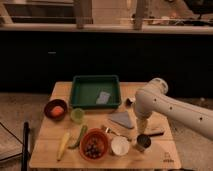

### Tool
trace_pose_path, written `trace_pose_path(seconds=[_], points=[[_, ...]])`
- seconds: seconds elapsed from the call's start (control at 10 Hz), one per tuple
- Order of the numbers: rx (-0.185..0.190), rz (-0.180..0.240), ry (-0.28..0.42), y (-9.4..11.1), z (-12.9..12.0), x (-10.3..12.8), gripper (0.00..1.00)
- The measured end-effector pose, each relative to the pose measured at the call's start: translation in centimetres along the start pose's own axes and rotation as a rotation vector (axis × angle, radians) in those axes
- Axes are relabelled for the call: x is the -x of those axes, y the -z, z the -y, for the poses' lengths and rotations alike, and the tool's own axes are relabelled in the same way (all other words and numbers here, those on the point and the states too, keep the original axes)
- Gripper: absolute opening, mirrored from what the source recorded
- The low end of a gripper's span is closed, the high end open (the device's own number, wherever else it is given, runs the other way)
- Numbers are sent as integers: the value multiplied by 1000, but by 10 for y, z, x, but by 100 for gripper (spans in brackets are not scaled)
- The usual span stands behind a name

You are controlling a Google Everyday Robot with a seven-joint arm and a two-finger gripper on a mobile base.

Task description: Wipe table surface with towel

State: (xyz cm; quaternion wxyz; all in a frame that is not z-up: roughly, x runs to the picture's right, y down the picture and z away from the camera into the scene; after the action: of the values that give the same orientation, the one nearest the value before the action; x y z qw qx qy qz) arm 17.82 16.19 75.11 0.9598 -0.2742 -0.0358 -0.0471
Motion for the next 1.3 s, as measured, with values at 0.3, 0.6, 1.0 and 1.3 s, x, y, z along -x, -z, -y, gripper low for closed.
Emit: trace_pose_path(seconds=[0.3,0.6,1.0,1.3], points=[[0,16,7,-19,1,2,80],[5,39,22,-38,4,10,80],[12,64,21,-60,4,10,80],[23,86,19,-72,7,13,80]])
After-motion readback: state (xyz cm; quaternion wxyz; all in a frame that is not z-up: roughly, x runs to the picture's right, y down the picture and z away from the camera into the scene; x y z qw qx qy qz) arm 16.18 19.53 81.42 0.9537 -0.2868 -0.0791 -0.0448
